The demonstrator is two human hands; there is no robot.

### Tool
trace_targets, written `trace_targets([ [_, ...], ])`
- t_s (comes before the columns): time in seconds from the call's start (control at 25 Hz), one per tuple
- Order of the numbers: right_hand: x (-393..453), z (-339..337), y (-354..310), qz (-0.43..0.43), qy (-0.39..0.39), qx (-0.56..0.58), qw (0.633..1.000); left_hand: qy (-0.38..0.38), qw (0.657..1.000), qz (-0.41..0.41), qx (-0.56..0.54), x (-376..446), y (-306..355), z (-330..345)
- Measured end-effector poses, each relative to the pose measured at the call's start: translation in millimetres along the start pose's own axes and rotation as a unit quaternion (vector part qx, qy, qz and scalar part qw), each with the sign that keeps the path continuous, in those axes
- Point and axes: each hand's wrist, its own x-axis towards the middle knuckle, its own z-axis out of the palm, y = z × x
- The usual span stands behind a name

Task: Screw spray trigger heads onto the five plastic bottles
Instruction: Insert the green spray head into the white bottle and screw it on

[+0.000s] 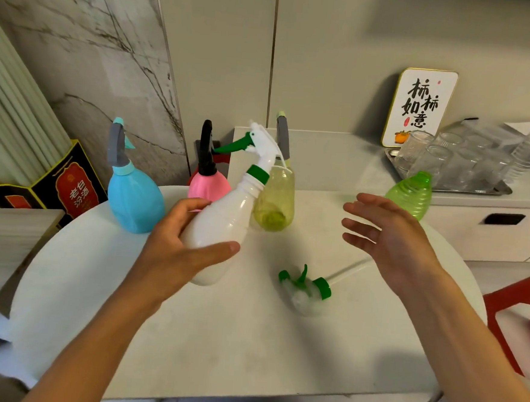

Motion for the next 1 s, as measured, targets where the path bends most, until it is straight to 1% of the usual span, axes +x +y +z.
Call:
trace_targets([
  [0.08,1.3,-4.7,-3.1,0.001,0.022,-0.002,1.0,-0.004,1.0,-0.009,0.013,-0.4,-0.7,-1.4],
  [0.12,0.7,-3.5,-3.0,-0.001,0.01,-0.016,1.0,-0.013,1.0,-0.006,0.026,-2.5,-0.8,1.8],
  [0.16,-1.9,0.9,-1.1,0.001,-0.023,-0.047,0.999,-0.024,0.999,-0.001,0.041,-5.9,-1.3,7.0],
  [0.24,-11.5,15.3,10.7,0.014,-0.116,-0.121,0.986,-0.051,0.995,0.025,0.084,-14.1,-3.1,21.3],
  [0.28,-16.5,22.8,18.1,0.014,-0.139,-0.144,0.98,-0.063,0.992,0.043,0.105,-17.7,-4.2,28.3],
  [0.32,-19.8,29.3,24.8,0.01,-0.136,-0.15,0.979,-0.069,0.989,0.057,0.117,-20.8,-5.5,34.0],
  [0.36,-20.8,33.4,29.8,0.001,-0.115,-0.144,0.983,-0.074,0.988,0.065,0.123,-22.9,-6.4,38.1],
  [0.4,-21.0,35.5,32.0,-0.007,-0.092,-0.131,0.987,-0.078,0.987,0.069,0.124,-24.1,-6.9,40.7],
  [0.48,-19.5,34.2,32.7,-0.015,-0.077,-0.096,0.992,-0.087,0.986,0.069,0.121,-24.4,-7.4,42.4],
  [0.68,-15.2,32.3,28.7,-0.047,-0.086,-0.03,0.995,-0.096,0.986,0.07,0.116,-24.3,-7.0,40.4],
  [0.76,-14.8,31.9,27.7,-0.05,-0.087,-0.025,0.995,-0.105,0.987,0.068,0.1,-25.8,-6.0,42.2],
  [0.88,-18.7,33.7,28.8,-0.039,-0.113,-0.025,0.993,-0.103,0.992,0.051,0.056,-26.7,-4.7,43.3],
  [1.0,-19.6,33.9,29.1,-0.072,-0.107,-0.046,0.991,-0.108,0.993,0.041,0.034,-25.4,-4.4,41.0],
])
